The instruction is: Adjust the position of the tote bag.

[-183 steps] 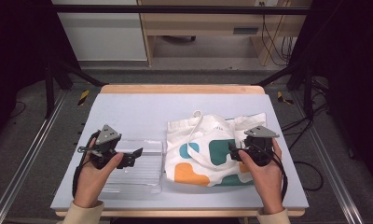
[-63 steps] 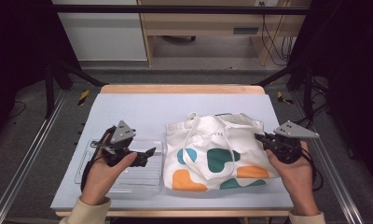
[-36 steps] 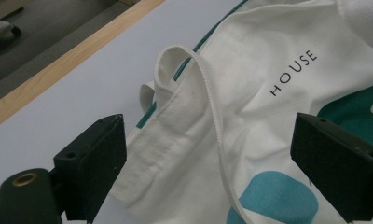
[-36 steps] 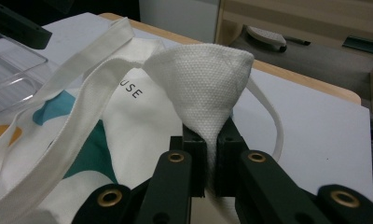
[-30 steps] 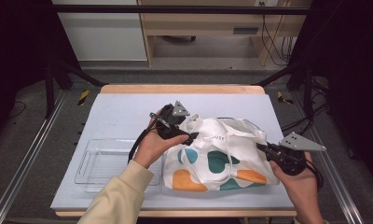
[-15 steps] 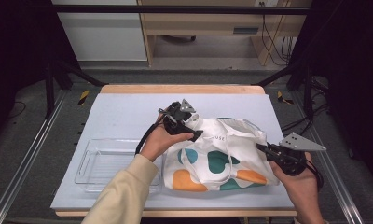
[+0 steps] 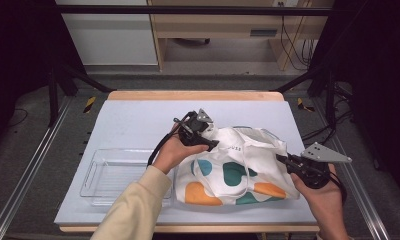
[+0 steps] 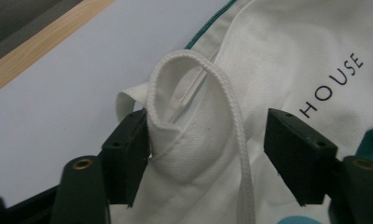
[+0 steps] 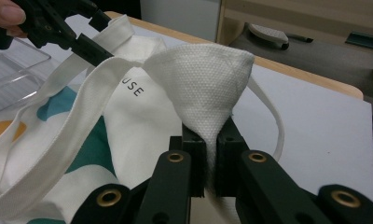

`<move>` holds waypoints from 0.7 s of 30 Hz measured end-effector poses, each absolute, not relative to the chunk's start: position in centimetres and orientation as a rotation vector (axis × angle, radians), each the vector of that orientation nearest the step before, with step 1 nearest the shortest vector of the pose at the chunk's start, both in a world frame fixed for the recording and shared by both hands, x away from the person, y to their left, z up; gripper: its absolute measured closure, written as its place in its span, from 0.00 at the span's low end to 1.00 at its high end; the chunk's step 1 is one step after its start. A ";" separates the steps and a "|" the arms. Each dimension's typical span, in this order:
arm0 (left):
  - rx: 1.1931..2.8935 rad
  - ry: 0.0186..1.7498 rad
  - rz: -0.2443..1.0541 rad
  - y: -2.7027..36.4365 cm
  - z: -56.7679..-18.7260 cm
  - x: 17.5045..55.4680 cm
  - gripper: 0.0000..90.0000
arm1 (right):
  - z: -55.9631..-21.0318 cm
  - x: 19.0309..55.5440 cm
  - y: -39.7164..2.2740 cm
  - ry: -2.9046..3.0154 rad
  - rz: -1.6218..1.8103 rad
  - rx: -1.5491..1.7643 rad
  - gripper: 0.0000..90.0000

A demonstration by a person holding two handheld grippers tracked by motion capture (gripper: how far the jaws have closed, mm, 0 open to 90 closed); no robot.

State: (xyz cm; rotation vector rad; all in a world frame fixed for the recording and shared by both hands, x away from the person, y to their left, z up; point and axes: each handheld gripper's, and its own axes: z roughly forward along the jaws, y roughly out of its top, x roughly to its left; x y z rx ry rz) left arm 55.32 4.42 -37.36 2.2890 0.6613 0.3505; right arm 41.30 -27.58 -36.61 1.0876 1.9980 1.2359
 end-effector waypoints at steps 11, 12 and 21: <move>2.332 0.645 0.314 4.5 -37.0 54.6 0.75 | -36.6 41.2 -27.8 1.998 1.231 1.092 0.95; 2.338 0.646 0.307 4.6 -37.0 54.5 0.77 | -36.6 41.1 -27.8 1.999 1.230 1.093 0.95; 2.295 0.647 0.296 5.9 -36.6 53.0 0.90 | -36.7 40.6 -28.3 1.995 1.228 1.095 0.95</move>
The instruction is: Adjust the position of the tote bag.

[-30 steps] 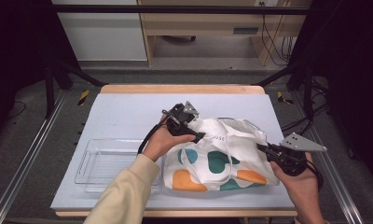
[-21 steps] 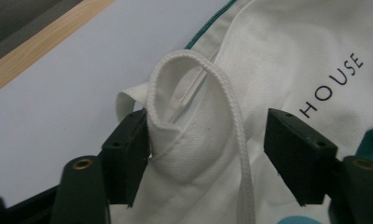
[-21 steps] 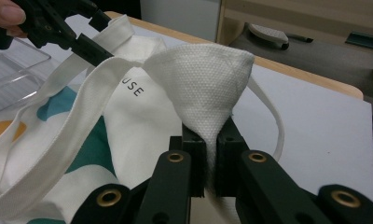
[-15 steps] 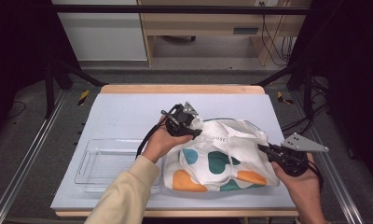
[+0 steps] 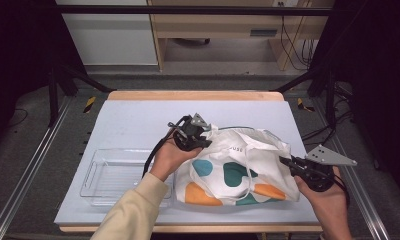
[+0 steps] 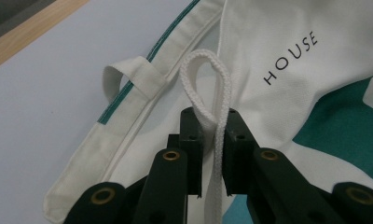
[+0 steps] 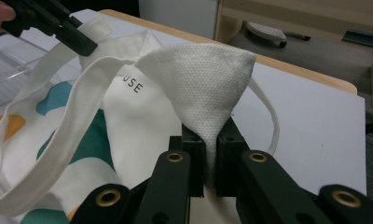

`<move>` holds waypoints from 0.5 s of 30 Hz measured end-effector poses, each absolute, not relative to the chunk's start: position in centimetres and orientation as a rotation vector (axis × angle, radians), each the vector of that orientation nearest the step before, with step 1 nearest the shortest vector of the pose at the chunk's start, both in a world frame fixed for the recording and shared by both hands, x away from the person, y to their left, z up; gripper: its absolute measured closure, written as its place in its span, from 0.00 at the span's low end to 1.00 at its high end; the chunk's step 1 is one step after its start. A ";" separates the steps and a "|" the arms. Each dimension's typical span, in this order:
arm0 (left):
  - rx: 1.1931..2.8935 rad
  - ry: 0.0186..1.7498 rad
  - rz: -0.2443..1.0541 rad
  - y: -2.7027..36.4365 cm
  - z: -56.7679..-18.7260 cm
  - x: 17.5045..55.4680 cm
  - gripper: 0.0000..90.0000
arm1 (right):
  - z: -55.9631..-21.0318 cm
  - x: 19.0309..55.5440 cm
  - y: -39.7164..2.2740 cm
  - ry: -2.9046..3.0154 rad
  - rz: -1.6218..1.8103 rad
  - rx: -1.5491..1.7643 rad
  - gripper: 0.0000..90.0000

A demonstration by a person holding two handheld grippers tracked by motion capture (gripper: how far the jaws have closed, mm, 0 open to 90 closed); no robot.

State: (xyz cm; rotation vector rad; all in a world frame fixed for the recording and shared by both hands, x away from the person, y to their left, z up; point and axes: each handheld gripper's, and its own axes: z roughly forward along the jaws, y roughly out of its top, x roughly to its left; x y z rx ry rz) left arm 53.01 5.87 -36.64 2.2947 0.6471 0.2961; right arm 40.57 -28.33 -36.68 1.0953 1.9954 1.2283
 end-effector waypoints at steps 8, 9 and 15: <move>2.264 0.608 0.338 6.7 -35.8 50.3 0.91 | -37.1 39.4 -28.9 1.999 1.217 1.092 0.95; 2.260 0.600 0.343 6.8 -35.8 50.0 0.91 | -37.2 39.2 -29.0 1.999 1.217 1.094 0.95; 2.248 0.569 0.354 7.6 -35.5 48.3 0.91 | -38.1 38.2 -29.5 2.002 1.221 1.109 0.95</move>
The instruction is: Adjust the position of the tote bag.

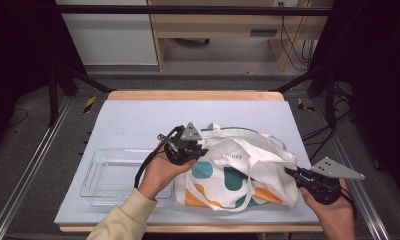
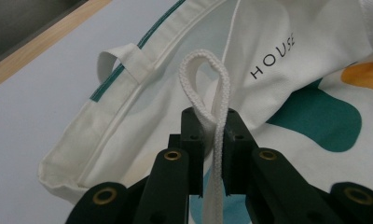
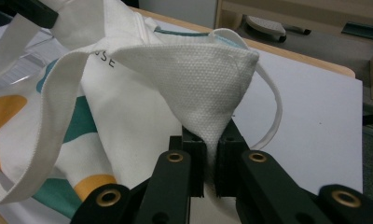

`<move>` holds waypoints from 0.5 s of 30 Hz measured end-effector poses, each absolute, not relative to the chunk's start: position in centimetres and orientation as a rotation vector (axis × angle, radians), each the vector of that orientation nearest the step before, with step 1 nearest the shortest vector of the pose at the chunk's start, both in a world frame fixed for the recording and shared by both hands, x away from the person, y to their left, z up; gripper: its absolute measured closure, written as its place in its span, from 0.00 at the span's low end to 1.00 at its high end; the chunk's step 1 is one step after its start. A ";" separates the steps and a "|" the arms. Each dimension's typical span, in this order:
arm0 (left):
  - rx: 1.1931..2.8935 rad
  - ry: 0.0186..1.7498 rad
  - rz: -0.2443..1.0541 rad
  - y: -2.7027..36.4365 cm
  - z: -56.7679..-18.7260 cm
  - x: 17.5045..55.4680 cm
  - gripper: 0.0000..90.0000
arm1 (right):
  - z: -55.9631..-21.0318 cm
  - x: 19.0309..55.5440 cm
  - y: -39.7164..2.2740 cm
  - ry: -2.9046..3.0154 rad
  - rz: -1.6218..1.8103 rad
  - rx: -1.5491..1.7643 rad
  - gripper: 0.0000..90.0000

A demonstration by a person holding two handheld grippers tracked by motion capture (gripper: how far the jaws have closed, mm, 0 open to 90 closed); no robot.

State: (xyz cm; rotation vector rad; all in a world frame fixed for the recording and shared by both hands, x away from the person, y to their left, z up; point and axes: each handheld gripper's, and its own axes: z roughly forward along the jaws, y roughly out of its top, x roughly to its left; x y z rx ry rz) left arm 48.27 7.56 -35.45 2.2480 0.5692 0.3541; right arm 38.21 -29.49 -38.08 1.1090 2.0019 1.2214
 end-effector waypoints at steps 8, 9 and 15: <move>2.232 0.543 0.362 8.1 -35.2 46.3 0.91 | -38.7 37.5 -30.0 2.005 1.216 1.122 0.95; 2.233 0.538 0.364 8.2 -35.3 46.1 0.91 | -38.8 37.5 -30.0 2.009 1.217 1.121 0.95; 2.226 0.522 0.361 8.7 -35.6 44.7 0.91 | -39.2 37.1 -30.1 2.020 1.214 1.125 0.96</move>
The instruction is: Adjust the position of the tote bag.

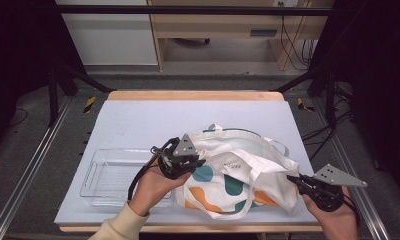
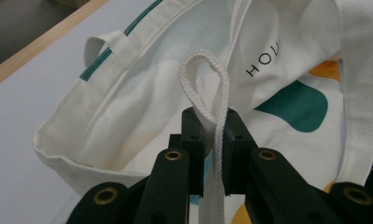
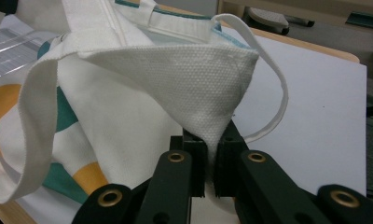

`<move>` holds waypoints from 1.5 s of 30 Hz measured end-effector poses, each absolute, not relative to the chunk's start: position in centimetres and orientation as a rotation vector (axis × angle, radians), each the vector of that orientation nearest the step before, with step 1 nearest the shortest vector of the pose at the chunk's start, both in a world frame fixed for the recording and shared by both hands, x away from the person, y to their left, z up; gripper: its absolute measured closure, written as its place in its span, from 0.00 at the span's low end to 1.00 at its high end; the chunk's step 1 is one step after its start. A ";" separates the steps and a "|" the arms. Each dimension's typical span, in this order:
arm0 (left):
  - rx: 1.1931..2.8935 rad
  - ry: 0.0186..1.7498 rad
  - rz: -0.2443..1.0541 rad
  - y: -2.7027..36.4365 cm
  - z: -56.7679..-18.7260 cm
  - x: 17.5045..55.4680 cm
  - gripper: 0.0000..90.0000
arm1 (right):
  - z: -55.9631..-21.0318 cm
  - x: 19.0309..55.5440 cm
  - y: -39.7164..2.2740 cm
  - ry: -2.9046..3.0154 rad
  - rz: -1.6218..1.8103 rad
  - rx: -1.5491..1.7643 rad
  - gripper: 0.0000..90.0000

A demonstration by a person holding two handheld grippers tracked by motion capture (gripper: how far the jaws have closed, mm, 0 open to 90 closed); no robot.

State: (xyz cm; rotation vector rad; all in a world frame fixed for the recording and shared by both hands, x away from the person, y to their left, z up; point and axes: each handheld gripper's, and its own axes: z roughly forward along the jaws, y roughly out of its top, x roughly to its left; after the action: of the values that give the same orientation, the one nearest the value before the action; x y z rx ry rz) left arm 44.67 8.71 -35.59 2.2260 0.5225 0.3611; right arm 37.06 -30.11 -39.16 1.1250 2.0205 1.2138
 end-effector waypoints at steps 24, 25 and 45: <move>2.202 0.511 0.306 9.8 -39.7 40.1 0.91 | -38.9 36.2 -29.4 2.073 1.179 1.126 0.80; 2.199 0.513 0.304 9.9 -39.7 40.1 0.91 | -38.7 36.2 -29.4 2.071 1.178 1.139 0.74; 2.200 0.516 0.290 10.0 -40.4 39.7 0.91 | -33.7 36.9 -28.9 2.087 1.166 1.085 0.25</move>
State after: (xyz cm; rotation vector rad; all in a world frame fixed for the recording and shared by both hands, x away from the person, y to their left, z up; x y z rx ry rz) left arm 39.73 9.99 -40.41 2.2002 0.5163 0.2901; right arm 36.92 -28.88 -33.74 1.0845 2.0868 1.1663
